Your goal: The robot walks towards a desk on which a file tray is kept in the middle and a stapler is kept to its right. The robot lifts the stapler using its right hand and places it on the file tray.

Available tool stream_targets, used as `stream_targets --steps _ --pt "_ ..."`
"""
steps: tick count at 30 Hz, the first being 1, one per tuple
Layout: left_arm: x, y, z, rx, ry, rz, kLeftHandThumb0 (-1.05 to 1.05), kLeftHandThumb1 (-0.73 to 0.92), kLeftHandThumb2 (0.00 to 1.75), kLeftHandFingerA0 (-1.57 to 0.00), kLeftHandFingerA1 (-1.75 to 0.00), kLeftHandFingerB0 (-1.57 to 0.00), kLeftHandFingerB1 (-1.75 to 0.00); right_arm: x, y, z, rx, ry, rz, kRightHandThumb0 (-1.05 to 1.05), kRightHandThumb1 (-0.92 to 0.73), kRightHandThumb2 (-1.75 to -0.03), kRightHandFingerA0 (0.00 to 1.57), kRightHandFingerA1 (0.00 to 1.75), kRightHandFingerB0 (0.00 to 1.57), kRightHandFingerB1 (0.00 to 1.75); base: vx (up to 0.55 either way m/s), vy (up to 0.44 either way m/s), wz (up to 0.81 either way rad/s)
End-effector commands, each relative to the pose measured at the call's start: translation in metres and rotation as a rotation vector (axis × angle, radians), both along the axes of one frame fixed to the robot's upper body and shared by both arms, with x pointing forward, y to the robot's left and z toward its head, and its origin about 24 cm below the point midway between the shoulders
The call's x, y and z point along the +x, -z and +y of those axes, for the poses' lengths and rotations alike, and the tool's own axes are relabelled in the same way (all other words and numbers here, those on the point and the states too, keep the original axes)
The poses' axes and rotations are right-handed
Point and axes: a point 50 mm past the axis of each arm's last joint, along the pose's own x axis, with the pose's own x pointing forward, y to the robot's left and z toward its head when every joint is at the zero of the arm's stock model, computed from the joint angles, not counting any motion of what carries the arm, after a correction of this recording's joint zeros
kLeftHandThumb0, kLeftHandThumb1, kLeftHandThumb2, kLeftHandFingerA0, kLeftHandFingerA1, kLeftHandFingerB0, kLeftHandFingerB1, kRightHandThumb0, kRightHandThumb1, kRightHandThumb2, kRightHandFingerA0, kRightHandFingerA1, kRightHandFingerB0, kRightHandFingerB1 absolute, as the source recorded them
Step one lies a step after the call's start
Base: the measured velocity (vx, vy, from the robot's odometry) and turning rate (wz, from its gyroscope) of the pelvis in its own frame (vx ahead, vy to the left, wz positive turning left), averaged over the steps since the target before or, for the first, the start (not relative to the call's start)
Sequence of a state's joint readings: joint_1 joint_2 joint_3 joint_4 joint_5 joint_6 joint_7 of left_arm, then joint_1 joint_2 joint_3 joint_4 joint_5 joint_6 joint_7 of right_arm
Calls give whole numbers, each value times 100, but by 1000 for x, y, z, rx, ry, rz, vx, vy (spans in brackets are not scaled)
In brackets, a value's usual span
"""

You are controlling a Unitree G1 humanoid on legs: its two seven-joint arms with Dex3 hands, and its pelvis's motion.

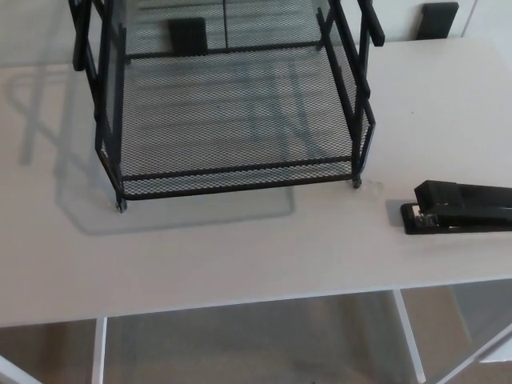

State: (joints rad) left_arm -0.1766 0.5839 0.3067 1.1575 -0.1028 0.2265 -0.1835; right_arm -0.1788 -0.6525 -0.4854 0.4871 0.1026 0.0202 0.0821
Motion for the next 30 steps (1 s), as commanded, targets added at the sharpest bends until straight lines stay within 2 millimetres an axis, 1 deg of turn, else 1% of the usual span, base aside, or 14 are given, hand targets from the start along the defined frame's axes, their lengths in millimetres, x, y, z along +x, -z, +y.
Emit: stream_targets --steps 1,3,5,8,9,10,12,13,15,19,20,21,29,30 --pt "-8 3 1 -11 -52 7 -50 57 118 -13 -66 -1 -58 27 -50 25 -174 -212 -15 -97 -69 -79 0 91 0 28 0 0 0" --pt "-9 4 0 -8 -34 9 -80 84 71 -21 -86 -8 -67 34 -70 52 -224 -357 24 -64 -56 -72 0 59 0 7 -72 -58 7" --pt "-10 5 0 -12 -30 10 -50 58 119 -9 -63 0 -57 37 -78 71 -253 -470 76 -63 -56 -61 5 53 0 19 0 0 0" --pt "-11 6 0 -8 -31 24 -49 59 119 -9 -63 -1 -57 37 -81 91 -300 -594 160 -57 -46 -75 10 52 4 20 -85 -61 0" --pt "-11 6 -1 -1 -22 37 -81 86 71 -21 -84 -8 -67 37 -81 97 -323 -623 201 -54 -47 -75 9 50 5 21 0 0 0" --pt "-13 7 -1 -3 -23 35 -48 59 119 -12 -64 -3 -58 40 -80 103 -351 -662 264 -48 -57 -57 12 39 3 25 0 0 0" --pt "-16 9 -1 -10 -25 35 -48 58 118 -11 -63 -2 -58 46 -76 111 -450 -720 341 -50 -57 -57 13 39 4 25 0 0 0" --pt "-15 9 -1 4 -6 52 -82 87 76 -18 -79 -11 -67 49 -74 114 -509 -741 385 -57 -37 -81 6 49 0 27 0 0 0" --pt "-13 7 -1 -11 -8 34 -50 57 119 -9 -63 -1 -58 59 -70 121 -563 -762 475 -60 -39 -82 1 43 1 27 0 0 0" --pt "-17 9 -1 -12 -18 41 -49 59 119 -10 -63 -1 -57 73 -60 131 -567 -797 535 -59 -56 -61 7 29 8 21 0 0 0" --pt "-17 10 -1 -5 -13 49 -83 88 76 -19 -79 -10 -66 77 -57 134 -593 -804 546 -65 -43 -80 5 34 5 26 0 0 0" --pt "-17 9 -2 -11 -19 38 -49 58 119 -9 -63 -1 -57 81 -53 139 -606 -810 553 -67 -43 -80 5 39 7 27 0 0 0" --pt "-15 12 -5 -28 -48 21 -49 57 118 -10 -63 0 -57 97 -31 164 -674 -882 665 -60 -55 -61 7 31 10 23 0 0 0" --pt "-16 12 -4 -26 -36 28 -83 88 76 -17 -78 -8 -65 98 -28 165 -676 -886 673 -60 -55 -60 8 31 11 23 0 0 0"
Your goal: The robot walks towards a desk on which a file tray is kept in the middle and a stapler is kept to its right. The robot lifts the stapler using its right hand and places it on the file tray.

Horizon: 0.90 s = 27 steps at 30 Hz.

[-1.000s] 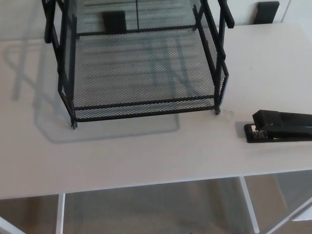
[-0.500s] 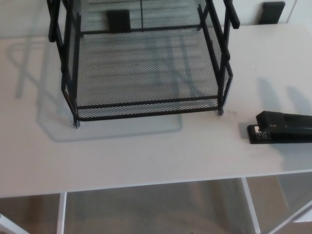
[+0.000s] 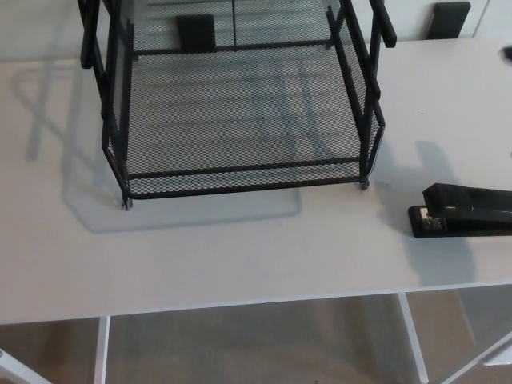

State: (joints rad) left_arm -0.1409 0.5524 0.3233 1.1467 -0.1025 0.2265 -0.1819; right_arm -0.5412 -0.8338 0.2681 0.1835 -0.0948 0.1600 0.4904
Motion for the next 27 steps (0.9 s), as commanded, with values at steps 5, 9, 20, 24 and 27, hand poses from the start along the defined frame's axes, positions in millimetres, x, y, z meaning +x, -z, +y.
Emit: stream_targets --steps 5,9,20,24,27 --pt "-6 2 2 -3 -31 1 -83 88 69 -18 -81 -10 -66 10 36 9 -245 -35 250 -60 -56 -60 7 34 10 22 0 0 0" --pt "-6 2 1 2 -16 15 -81 90 68 -16 -78 -11 -65 9 46 6 -273 -33 274 -67 -42 -80 4 46 7 28 0 0 0" --pt "-5 2 1 6 2 28 -47 59 119 -9 -62 -3 -57 5 68 16 -289 -61 331 -63 -54 -59 7 36 11 24 0 0 0" --pt "-5 2 0 -4 -3 18 -47 59 119 -10 -62 -3 -57 2 78 17 -469 -64 265 -63 -44 -76 12 46 8 39 0 0 0" --pt "-5 2 0 17 36 42 -48 60 120 -8 -61 -1 -57 0 87 17 -606 -74 144 -56 -48 -79 33 57 12 40 0 0 0"
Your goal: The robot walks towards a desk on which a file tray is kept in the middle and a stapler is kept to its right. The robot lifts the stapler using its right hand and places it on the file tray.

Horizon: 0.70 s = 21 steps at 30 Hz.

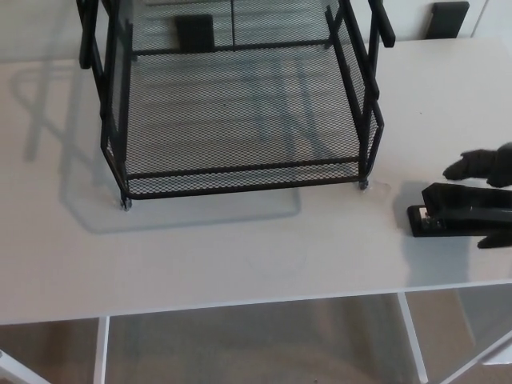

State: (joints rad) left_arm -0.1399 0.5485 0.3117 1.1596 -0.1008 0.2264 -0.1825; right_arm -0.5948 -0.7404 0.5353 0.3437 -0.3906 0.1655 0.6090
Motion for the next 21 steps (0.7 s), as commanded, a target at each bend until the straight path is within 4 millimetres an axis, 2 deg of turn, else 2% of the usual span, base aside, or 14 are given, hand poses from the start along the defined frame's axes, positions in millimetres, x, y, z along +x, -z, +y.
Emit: stream_targets --steps 1,2,6,7,8,9,10,11,12,13,14,16,17,21 --pt "-3 0 1 14 21 9 -48 59 119 -8 -61 -1 -57 -6 18 -2 -278 -80 -186 -50 -61 -59 45 58 21 28 0 0 0" --pt "-3 0 2 11 13 6 -82 90 70 -19 -81 -10 -66 -7 21 -2 -302 -100 -222 -51 -61 -58 49 66 22 28 0 0 0" --pt "-1 -1 1 13 12 8 -81 89 75 -24 -86 -13 -70 -11 28 -2 -359 -155 -284 -50 -60 -58 57 69 25 29 0 0 0" --pt "-2 1 0 11 13 7 -48 61 120 -11 -63 -4 -58 -13 31 -2 -379 -178 -321 -54 -49 -80 65 89 20 42 0 0 0" --pt "-1 1 0 14 20 19 -79 91 73 -23 -80 -14 -67 -14 32 -2 -393 -184 -337 -46 -64 -61 66 103 29 30 0 0 0" --pt "-1 1 0 14 20 23 -48 62 121 -10 -62 -2 -57 -14 33 -2 -414 -195 -350 -42 -69 -61 67 115 30 30 0 0 0" --pt "-1 1 0 9 13 16 -48 63 121 -9 -62 -2 -57 -15 34 -2 -449 -216 -372 -39 -69 -61 75 124 33 31 0 0 0" --pt "-2 1 0 4 8 7 -47 61 120 -10 -62 -3 -57 -15 33 -1 -461 -237 -401 -24 -75 -65 87 145 43 35 0 0 0" --pt "-2 1 0 5 5 4 -47 61 120 -10 -62 -3 -57 -16 33 -1 -455 -249 -421 -24 -75 -65 87 145 43 35 0 0 0" --pt "-2 1 0 6 7 6 -47 60 119 -11 -63 -3 -57 -18 33 -2 -420 -274 -471 -21 -77 -68 97 145 57 43 0 0 0" --pt "-2 1 0 3 1 2 -81 90 76 -20 -80 -11 -66 -20 33 -4 -376 -291 -537 -26 -76 -67 97 152 74 50 0 0 0" --pt "-1 0 0 5 2 3 -82 90 73 -19 -81 -10 -66 -21 34 -6 -372 -309 -609 -28 -76 -62 99 149 84 51 0 0 0" --pt "-2 0 0 -2 -4 -8 -83 90 71 -17 -80 -10 -67 -24 34 -7 -385 -357 -695 -31 -63 -60 88 131 98 56 0 0 0" --pt "-1 0 0 4 4 0 -81 90 72 -17 -79 -12 -66 -27 37 -9 -346 -365 -755 -30 -61 -58 86 139 98 58 0 0 0"
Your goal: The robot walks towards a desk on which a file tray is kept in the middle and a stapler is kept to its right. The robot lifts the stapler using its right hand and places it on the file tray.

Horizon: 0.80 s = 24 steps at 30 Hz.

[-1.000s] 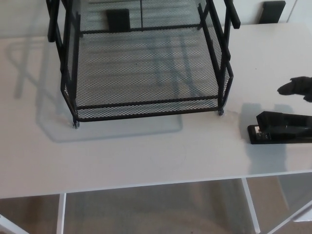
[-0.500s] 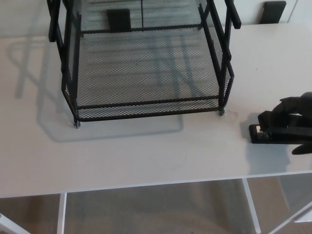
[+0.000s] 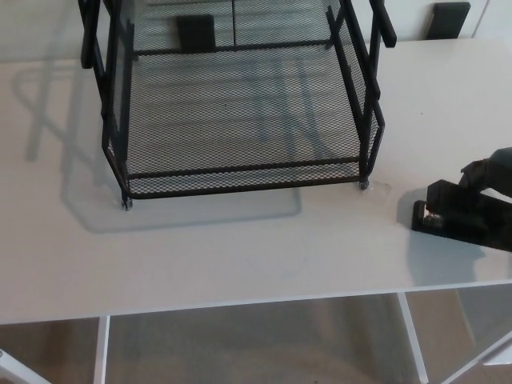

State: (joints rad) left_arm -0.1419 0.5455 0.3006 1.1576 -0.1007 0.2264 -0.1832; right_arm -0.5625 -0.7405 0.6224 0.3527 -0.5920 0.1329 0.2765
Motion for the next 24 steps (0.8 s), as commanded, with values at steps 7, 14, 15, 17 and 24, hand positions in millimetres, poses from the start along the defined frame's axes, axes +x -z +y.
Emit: stream_targets --steps 7,14,15,17,24 --pt "-3 -1 2 37 47 30 -86 68 115 -30 -75 -16 -64 -35 35 -12 -90 -289 -498 -23 -65 -61 85 136 92 86 0 0 0" --pt "-5 -1 4 26 29 29 -84 66 113 -27 -73 -14 -63 -33 25 -16 -35 -275 -617 -11 -54 -80 91 150 85 120 0 0 0" --pt "-5 -1 4 24 23 23 -84 66 113 -29 -74 -14 -64 -32 19 -17 -24 -256 -640 -11 -53 -80 96 151 86 127 0 0 0" --pt "-5 -1 4 30 25 21 -85 66 113 -30 -75 -16 -65 -29 10 -19 11 -208 -659 -12 -56 -77 94 147 85 130 0 0 0" --pt "-5 0 3 32 41 40 -85 67 114 -28 -73 -15 -64 -23 -22 -30 113 -88 -838 -22 -51 -101 122 136 94 116 0 0 0"
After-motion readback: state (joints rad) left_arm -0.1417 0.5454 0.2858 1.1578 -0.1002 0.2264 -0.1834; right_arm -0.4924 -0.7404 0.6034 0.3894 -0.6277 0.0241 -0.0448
